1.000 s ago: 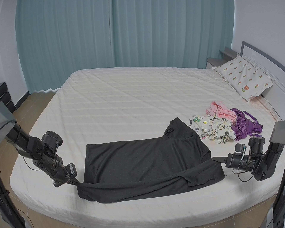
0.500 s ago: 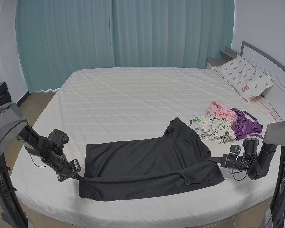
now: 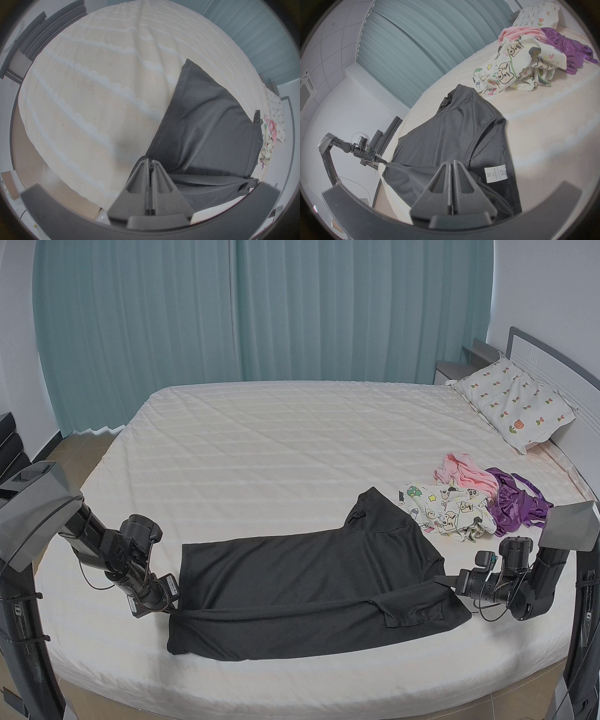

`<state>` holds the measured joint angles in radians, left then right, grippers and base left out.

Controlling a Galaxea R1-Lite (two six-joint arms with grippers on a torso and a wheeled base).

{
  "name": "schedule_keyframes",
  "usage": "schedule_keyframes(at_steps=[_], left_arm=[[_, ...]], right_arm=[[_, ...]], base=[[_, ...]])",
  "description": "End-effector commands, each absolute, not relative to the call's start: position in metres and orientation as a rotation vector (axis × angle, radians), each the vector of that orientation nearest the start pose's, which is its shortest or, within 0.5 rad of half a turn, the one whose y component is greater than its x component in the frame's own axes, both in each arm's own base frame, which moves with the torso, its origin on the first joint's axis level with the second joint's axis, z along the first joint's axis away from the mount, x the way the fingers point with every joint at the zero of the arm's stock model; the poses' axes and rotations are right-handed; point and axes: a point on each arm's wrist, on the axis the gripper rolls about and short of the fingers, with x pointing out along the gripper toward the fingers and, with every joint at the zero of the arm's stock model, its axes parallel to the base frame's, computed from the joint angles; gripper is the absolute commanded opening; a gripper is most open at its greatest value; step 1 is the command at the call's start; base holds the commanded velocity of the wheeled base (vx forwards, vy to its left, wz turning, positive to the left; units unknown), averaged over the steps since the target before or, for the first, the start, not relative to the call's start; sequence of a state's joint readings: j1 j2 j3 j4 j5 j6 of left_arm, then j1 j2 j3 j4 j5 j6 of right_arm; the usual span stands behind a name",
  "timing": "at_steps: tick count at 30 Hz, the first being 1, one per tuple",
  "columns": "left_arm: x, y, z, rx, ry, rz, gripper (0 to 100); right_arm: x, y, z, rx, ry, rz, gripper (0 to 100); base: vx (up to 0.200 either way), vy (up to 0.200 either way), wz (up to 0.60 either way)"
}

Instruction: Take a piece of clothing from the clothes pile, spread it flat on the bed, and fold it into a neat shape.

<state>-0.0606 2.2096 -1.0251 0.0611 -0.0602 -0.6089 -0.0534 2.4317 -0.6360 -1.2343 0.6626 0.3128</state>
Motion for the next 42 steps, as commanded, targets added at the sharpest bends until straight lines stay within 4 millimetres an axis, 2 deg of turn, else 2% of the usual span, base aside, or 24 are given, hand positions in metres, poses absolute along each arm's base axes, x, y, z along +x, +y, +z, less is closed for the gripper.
schedule_keyframes(at_steps=[1,7,16,17,24,28,32,35,42], left_arm=[[0.351,-0.028,0.002,-0.512,1.252,0.274,0],[0.360,-0.029,-0.005,-0.468,1.229,0.322,0],[0.361,-0.030,-0.007,-0.457,1.233,0.326,0],[0.362,-0.031,-0.006,-0.455,1.232,0.323,100],[0.362,-0.033,-0.007,-0.449,1.230,0.335,100],[0.359,-0.031,-0.004,-0.498,1.227,0.351,100],[0.351,-0.028,0.013,-0.606,1.224,0.294,100],[0.339,-0.027,0.029,-0.744,1.247,0.216,100],[0.332,-0.017,0.027,-0.848,1.169,0.171,100]], right_arm=[[0.346,-0.003,-0.053,0.501,0.646,0.509,0],[0.350,-0.003,-0.052,0.507,0.635,0.508,0],[0.352,-0.002,-0.056,0.525,0.643,0.503,0],[0.352,-0.002,-0.057,0.525,0.645,0.505,100],[0.351,-0.003,-0.054,0.537,0.637,0.501,100],[0.352,-0.006,-0.038,0.602,0.614,0.480,100],[0.346,-0.005,-0.026,0.695,0.612,0.459,100],[0.337,-0.002,-0.024,0.735,0.617,0.456,100],[0.324,0.007,-0.024,0.736,0.617,0.483,100]], base=[[0.000,0.000,0.00],[0.000,0.000,0.00],[0.000,0.000,0.00],[0.000,0.000,0.00],[0.000,0.000,0.00],[0.000,0.000,0.00],[0.000,0.000,0.00],[0.000,0.000,0.00],[0.057,0.000,0.00]])
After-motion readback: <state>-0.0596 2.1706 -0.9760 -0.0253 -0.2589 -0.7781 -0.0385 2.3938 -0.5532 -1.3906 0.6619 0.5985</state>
